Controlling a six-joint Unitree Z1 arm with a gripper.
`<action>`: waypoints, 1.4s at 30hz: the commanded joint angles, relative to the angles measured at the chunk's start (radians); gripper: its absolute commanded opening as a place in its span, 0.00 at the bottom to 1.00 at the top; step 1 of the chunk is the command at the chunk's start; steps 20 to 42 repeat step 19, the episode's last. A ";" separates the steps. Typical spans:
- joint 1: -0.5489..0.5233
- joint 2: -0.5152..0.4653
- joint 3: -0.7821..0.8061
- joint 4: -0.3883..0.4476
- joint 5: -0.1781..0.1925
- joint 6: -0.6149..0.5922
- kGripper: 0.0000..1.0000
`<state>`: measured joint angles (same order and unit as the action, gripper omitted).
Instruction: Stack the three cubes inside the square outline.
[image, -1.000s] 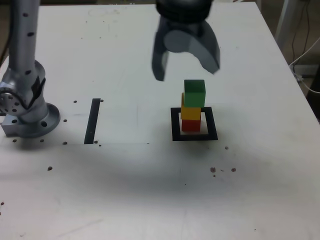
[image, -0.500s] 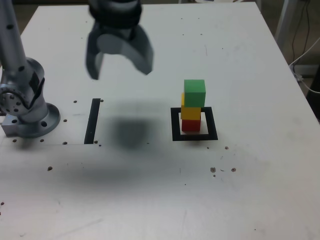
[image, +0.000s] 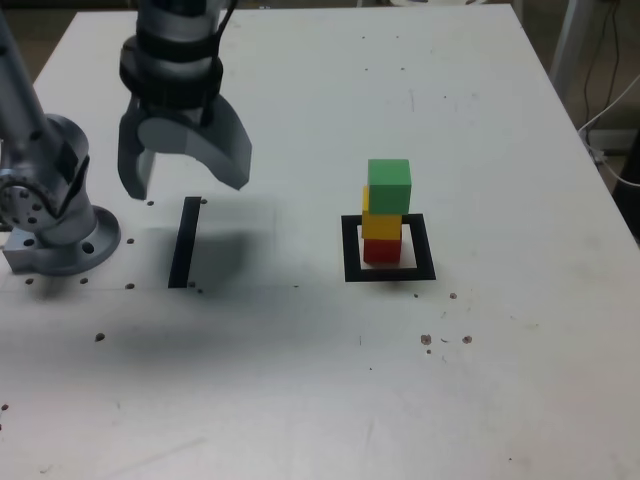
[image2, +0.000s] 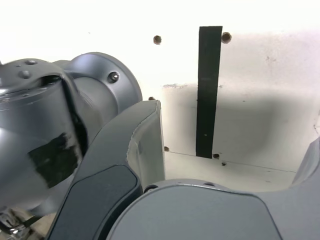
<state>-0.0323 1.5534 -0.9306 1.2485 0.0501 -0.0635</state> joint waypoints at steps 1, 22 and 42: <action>0.001 -0.014 0.041 -0.048 -0.016 0.001 1.00; 0.002 -0.059 0.203 -0.211 -0.048 -0.002 0.99; 0.002 -0.059 0.203 -0.211 -0.048 -0.002 0.99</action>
